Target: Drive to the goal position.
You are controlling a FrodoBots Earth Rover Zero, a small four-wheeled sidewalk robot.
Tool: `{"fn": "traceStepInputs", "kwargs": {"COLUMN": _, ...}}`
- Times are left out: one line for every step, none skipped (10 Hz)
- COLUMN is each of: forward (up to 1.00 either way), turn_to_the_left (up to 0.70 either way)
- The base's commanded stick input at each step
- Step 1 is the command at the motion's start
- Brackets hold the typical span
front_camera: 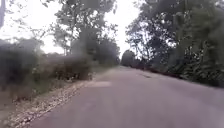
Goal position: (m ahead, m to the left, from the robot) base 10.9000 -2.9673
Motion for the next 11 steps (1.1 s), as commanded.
{"fn": "traceStepInputs", "kwargs": {"forward": 1.0, "turn_to_the_left": 0.0}}
{"fn": "traceStepInputs", "kwargs": {"forward": 1.0, "turn_to_the_left": 0.0}}
{"fn": "traceStepInputs", "kwargs": {"forward": 1.0, "turn_to_the_left": 0.0}}
{"fn": "traceStepInputs", "kwargs": {"forward": 1.0, "turn_to_the_left": 0.0}}
{"fn": "traceStepInputs", "kwargs": {"forward": 1.0, "turn_to_the_left": 0.0}}
{"fn": "traceStepInputs", "kwargs": {"forward": 1.0, "turn_to_the_left": 0.0}}
{"fn": "traceStepInputs", "kwargs": {"forward": 1.0, "turn_to_the_left": 0.0}}
{"fn": "traceStepInputs", "kwargs": {"forward": 1.0, "turn_to_the_left": 0.0}}
{"fn": "traceStepInputs", "kwargs": {"forward": 1.0, "turn_to_the_left": 0.0}}
{"fn": "traceStepInputs", "kwargs": {"forward": 1.0, "turn_to_the_left": 0.0}}
{"fn": "traceStepInputs", "kwargs": {"forward": 1.0, "turn_to_the_left": 0.0}}
